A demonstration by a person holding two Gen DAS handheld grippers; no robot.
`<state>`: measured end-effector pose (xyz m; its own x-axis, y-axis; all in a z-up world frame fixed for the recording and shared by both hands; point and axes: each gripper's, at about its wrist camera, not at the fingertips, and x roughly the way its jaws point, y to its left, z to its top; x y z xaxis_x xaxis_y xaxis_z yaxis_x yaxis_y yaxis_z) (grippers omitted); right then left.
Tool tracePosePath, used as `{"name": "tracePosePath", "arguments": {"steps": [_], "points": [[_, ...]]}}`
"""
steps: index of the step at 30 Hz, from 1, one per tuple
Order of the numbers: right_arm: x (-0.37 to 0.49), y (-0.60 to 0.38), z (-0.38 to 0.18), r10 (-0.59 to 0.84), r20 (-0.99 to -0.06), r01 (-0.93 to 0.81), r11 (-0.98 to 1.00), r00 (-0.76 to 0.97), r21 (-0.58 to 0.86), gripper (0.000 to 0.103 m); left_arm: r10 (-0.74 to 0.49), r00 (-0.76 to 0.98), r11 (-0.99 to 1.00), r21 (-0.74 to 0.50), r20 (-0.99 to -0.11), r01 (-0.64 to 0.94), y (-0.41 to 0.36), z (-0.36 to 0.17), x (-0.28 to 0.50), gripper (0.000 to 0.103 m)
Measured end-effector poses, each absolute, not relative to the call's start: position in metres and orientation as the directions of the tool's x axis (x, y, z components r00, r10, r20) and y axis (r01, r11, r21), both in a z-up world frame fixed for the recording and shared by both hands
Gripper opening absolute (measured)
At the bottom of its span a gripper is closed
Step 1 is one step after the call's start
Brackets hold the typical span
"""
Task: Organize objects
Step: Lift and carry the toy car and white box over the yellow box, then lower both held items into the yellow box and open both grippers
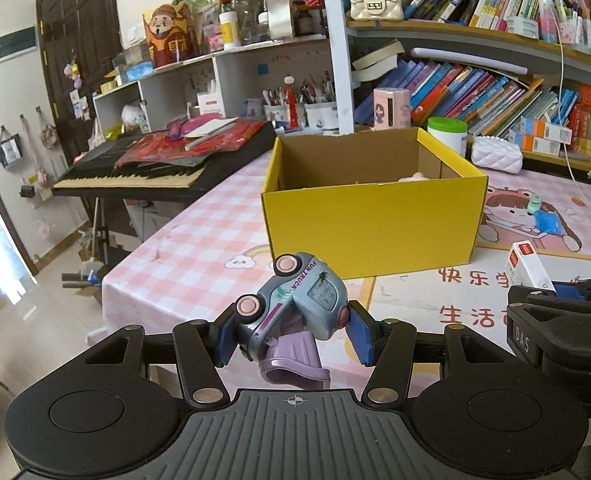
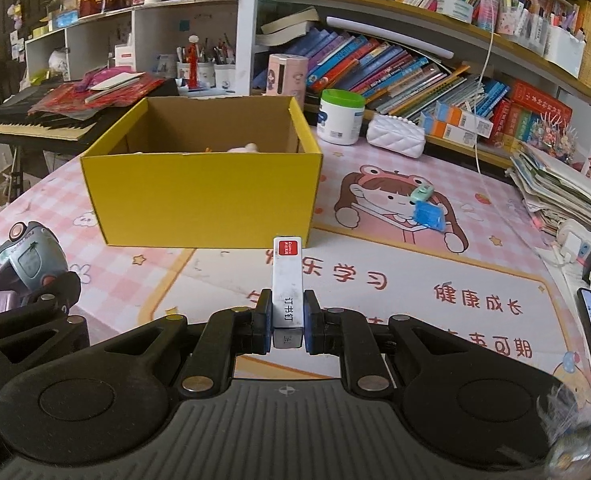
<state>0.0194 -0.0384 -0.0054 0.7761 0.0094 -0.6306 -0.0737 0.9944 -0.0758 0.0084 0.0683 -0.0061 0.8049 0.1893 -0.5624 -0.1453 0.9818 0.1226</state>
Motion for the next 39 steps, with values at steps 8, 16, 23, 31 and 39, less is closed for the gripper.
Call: {"name": "tracePosePath", "arguments": {"steps": [8,16,23,31,39], "points": [[0.018,-0.031,-0.006,0.014,-0.639,-0.079,0.994,0.769,-0.073,0.014,0.175,0.802,0.984,0.107,-0.571,-0.139,0.075,-0.007,0.010,0.054],[0.040,-0.030,0.005,0.056,-0.606,-0.117,0.991,0.793,-0.060,0.014,0.177,0.834,0.984,0.086,-0.523,-0.155,0.075,0.005,0.028,0.054],[0.088,-0.032,0.030,0.107,-0.526,-0.145,0.989,0.844,-0.031,0.014,0.190,0.888,0.982,0.096,-0.419,-0.165,0.073,0.031,0.073,0.054],[0.165,-0.033,0.043,0.186,-0.511,-0.229,0.973,0.839,-0.022,0.014,0.188,0.888,0.982,0.090,-0.420,-0.165,0.072,0.039,0.143,0.054],[0.235,-0.024,0.017,0.219,-0.612,-0.320,0.946,0.760,-0.058,0.014,0.186,0.827,0.982,0.086,-0.531,-0.166,0.075,0.014,0.191,0.053]]}}
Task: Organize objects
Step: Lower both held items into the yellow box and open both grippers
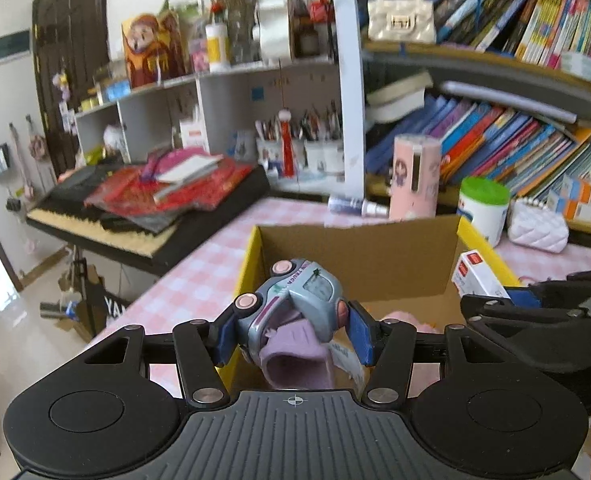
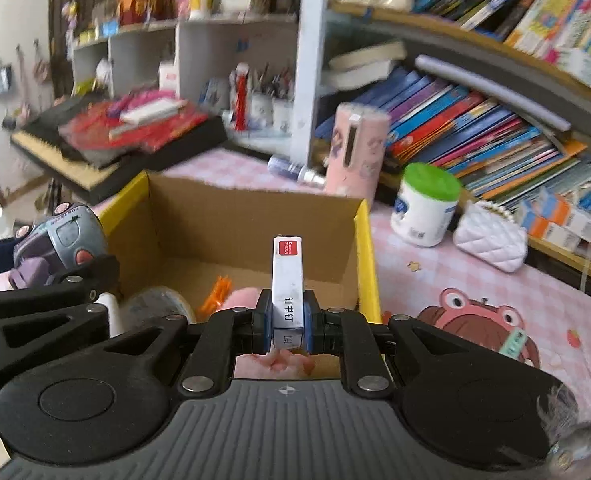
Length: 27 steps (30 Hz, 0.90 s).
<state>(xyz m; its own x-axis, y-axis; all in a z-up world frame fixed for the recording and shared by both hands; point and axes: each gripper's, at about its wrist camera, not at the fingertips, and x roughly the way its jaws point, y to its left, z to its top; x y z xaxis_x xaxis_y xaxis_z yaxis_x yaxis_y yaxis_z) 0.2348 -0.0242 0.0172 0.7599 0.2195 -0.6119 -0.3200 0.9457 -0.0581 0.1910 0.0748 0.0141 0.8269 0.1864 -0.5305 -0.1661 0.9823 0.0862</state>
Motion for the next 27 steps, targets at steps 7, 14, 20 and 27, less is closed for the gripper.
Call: {"name": "tracePosePath", "arguments": {"steps": [7,14,20,27], "points": [[0.265,-0.020,-0.002,0.246,-0.677,-0.375,0.926,0.693,-0.048,0.014,0.186,0.798,0.982,0.091,-0.574,-0.164,0.073,0.000,0.211,0.049],[0.273,-0.018,-0.019,0.266,-0.718,-0.427,0.903,0.644,-0.048,0.014,0.186,0.769,0.982,0.080,-0.611,-0.174,0.074,-0.013,0.218,0.048],[0.276,-0.015,-0.023,0.276,-0.723,-0.445,0.894,0.633,-0.048,0.015,0.197,0.758,0.979,0.087,-0.622,-0.184,0.076,-0.017,0.216,0.050],[0.273,-0.015,-0.020,0.263,-0.711,-0.437,0.897,0.652,-0.070,0.021,0.170,0.768,0.983,0.054,-0.617,-0.175,0.078,-0.014,0.204,0.055]]}}
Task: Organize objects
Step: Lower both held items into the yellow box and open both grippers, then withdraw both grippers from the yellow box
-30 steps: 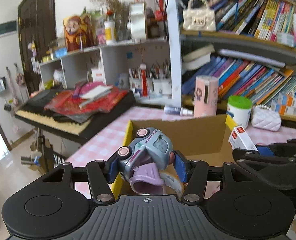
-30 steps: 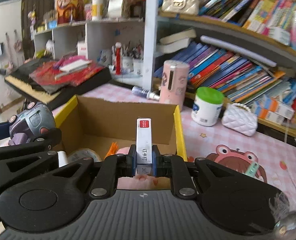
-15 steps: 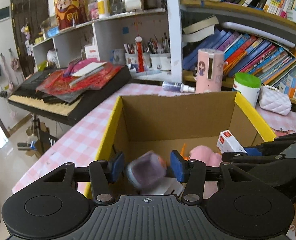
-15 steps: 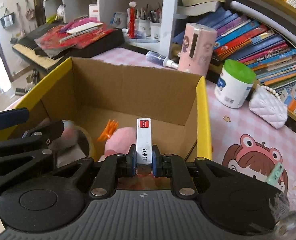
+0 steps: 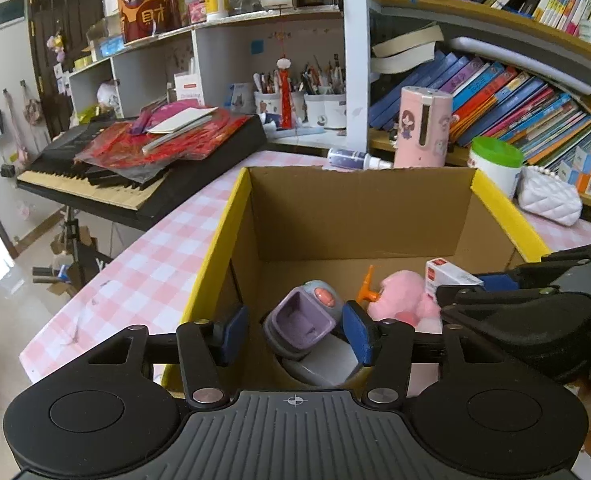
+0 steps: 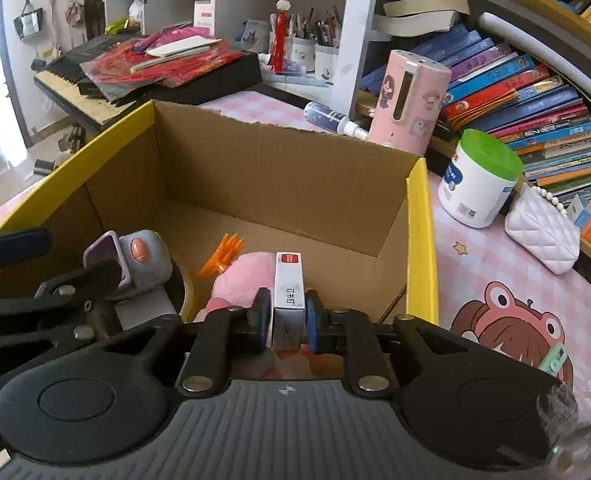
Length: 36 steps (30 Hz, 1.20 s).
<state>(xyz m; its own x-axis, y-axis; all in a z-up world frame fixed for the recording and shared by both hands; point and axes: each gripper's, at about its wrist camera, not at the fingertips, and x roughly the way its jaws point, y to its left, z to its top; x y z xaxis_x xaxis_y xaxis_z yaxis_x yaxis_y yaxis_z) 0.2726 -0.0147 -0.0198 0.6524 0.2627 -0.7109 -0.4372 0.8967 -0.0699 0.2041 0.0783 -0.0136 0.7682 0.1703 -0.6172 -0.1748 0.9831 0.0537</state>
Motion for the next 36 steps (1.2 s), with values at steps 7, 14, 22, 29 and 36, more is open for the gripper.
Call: {"name": "tracePosePath", "arguments": {"steps": [7,14,22,29,36], "points": [[0.253,-0.028,0.001,0.276,-0.665,-0.380,0.925,0.694,-0.012,0.035,0.189,0.817,0.975,0.007,-0.545,-0.222,0.084,0.005,0.180,0.078],[0.214,-0.038,0.015,0.238,-0.601,-0.308,0.951,0.763,-0.014,0.050,0.210,0.842,0.967,-0.022,-0.496,-0.254,0.086,0.014,0.148,0.090],[0.157,-0.042,0.019,0.131,-0.535,-0.195,0.979,0.834,-0.065,0.073,0.255,0.830,0.955,-0.004,-0.497,-0.296,0.090,0.010,0.107,0.093],[0.126,-0.037,0.006,0.007,-0.584,-0.104,0.986,0.812,-0.133,0.098,0.320,0.786,0.936,0.052,-0.529,-0.347,0.093,0.000,0.076,0.098],[0.088,-0.035,-0.010,-0.050,-0.633,-0.068,0.985,0.773,-0.161,0.103,0.301,0.755,0.944,0.070,-0.583,-0.322,0.091,-0.010,0.050,0.098]]}}
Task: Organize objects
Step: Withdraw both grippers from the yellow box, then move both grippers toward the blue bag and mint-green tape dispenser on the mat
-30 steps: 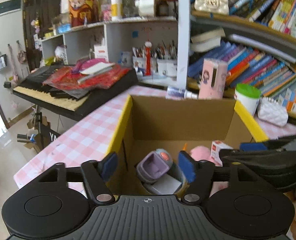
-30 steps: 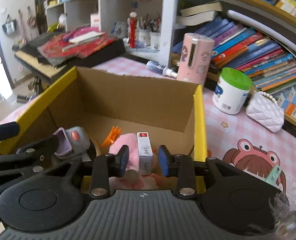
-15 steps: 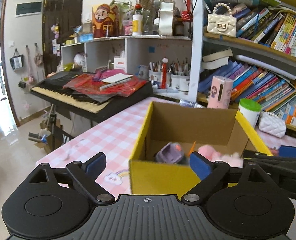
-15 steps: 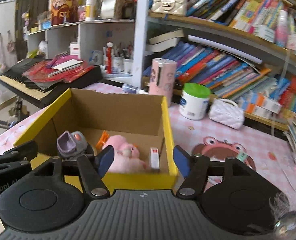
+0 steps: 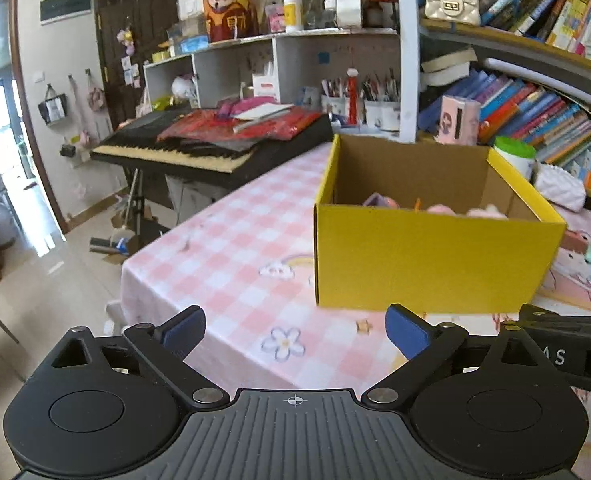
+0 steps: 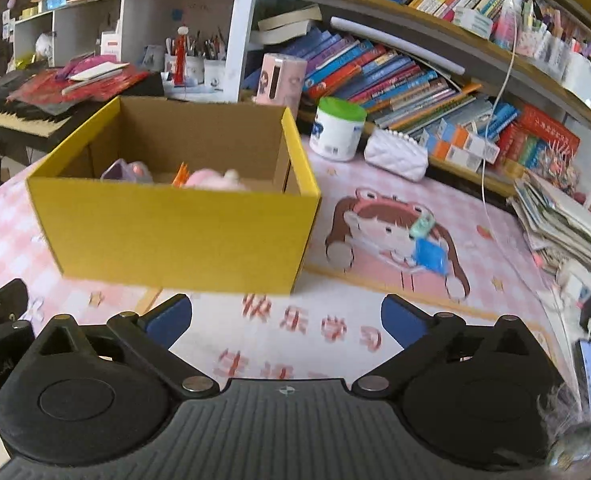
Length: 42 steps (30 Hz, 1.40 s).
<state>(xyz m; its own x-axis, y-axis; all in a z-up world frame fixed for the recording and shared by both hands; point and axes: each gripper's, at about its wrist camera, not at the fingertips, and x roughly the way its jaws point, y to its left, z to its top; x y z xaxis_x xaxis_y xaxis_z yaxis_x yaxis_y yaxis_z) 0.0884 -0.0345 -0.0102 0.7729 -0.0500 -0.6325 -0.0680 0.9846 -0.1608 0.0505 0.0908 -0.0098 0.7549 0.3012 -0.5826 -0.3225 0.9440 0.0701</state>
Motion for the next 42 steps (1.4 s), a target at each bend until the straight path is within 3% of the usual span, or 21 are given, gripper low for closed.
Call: {"name": "tracePosePath", "arguments": {"steps": [20,42], "points": [[0.009,-0.061,-0.018,-0.099,-0.645,0.037,0.993,0.758,-0.109,0.103,0.195,0.759,0.978,0.068,-0.621,-0.196,0.075,-0.018,-0.003,0.098],[0.006,-0.137,-0.021,-0.238,-0.650,0.218,0.969,0.722,-0.113,0.103,0.039,0.777,0.999,0.053,-0.628,-0.008,0.004,-0.019,0.029,0.098]]}}
